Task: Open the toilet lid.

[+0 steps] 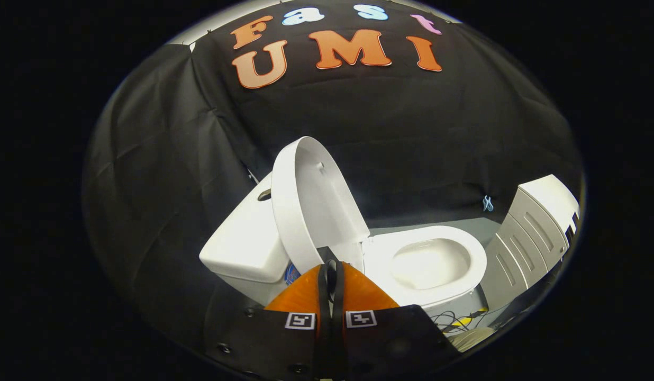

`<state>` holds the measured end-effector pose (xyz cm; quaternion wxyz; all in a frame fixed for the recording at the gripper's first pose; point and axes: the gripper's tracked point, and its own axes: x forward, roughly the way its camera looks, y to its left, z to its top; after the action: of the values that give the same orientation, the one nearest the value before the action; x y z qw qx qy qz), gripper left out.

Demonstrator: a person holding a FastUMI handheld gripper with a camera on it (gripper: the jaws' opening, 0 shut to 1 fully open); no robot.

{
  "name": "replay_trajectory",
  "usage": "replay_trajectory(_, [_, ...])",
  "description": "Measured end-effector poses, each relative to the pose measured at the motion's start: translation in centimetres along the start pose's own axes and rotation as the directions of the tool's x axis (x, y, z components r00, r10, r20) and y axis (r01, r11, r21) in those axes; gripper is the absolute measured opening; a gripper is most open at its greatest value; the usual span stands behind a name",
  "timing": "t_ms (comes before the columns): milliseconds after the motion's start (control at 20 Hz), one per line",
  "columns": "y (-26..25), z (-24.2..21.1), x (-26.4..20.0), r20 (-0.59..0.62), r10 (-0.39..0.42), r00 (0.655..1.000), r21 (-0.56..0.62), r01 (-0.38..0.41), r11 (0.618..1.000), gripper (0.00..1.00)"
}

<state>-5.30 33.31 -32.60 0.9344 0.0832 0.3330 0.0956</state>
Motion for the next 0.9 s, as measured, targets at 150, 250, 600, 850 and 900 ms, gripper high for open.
replay_trajectory(150, [0.4, -0.2, 0.3, 0.004, -0.005, 1.000, -0.023, 0.005, 1.000, 0.08])
replay_trajectory(250, [0.4, -0.2, 0.2, 0.006, -0.011, 1.000, -0.029, 0.012, 1.000, 0.08])
replay_trajectory(600, [0.3, -0.3, 0.3, 0.007, -0.020, 1.000, -0.055, 0.020, 0.998, 0.08])
replay_trajectory(850, [1.2, -0.5, 0.1, -0.017, 0.037, 0.999, -0.043, -0.037, 0.998, 0.15])
replay_trajectory(900, [1.1, -0.4, 0.2, -0.014, 0.035, 0.999, -0.042, -0.036, 0.998, 0.20])
